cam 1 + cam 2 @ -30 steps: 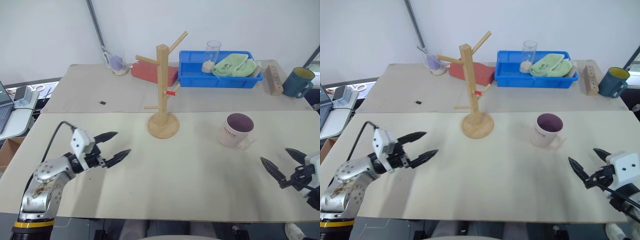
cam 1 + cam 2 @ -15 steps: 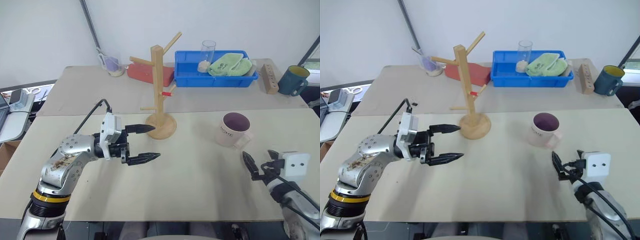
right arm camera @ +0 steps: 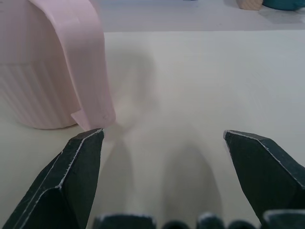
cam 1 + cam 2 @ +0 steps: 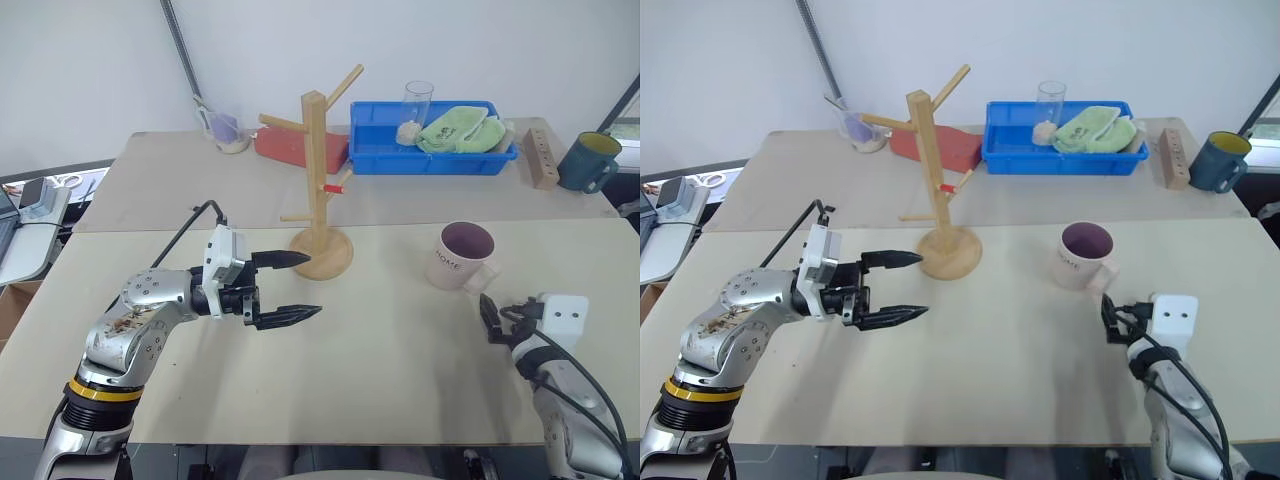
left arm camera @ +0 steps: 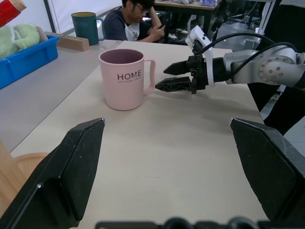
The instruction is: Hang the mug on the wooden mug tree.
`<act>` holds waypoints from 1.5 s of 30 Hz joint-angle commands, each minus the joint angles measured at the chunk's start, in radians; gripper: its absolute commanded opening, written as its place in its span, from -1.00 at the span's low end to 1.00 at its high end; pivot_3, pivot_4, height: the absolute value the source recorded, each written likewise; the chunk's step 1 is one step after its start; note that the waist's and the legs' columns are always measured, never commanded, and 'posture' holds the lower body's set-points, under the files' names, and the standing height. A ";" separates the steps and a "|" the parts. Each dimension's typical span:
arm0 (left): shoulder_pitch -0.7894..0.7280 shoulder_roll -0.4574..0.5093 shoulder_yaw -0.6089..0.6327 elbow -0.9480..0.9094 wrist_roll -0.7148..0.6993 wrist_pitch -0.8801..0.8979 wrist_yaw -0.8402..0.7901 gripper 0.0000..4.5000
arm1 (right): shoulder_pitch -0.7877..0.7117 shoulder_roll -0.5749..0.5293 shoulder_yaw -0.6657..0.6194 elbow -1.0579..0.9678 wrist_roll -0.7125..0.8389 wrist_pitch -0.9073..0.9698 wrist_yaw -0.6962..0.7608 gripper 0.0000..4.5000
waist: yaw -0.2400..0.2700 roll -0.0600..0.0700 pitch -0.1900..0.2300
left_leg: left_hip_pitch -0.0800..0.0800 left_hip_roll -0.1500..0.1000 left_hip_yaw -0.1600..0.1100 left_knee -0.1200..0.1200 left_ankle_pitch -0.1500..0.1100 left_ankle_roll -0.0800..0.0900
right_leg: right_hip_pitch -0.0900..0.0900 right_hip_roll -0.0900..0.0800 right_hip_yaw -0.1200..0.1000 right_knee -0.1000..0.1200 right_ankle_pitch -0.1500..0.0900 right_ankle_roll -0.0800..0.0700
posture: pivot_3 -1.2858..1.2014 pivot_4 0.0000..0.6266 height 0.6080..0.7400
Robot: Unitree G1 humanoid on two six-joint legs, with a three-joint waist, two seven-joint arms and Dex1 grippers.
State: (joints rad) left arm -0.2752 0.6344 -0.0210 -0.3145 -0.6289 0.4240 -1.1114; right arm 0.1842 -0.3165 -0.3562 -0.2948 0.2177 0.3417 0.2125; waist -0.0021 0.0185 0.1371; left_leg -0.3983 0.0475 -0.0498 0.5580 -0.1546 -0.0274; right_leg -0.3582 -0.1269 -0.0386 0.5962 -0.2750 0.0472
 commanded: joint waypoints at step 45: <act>-0.002 0.018 0.030 -0.043 0.001 0.028 0.054 1.00 | -0.204 0.118 0.089 0.076 -0.033 -0.037 -0.139 -0.99 | -0.011 0.000 0.000 | 0.001 0.001 -0.002 0.000 0.001 0.002 | 0.003 0.003 0.001 0.001 0.000 0.000 | 0.03 -0.52 0.68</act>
State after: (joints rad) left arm -0.2744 0.6431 -0.0180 -0.3322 -0.6265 0.4619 -1.0656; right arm -0.0120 -0.1865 -0.2666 -0.1839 0.1876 0.3328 0.0655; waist -0.0131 0.0190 0.1368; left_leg -0.3973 0.0485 -0.0519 0.5577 -0.1532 -0.0250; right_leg -0.3553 -0.1235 -0.0376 0.5973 -0.2748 0.0470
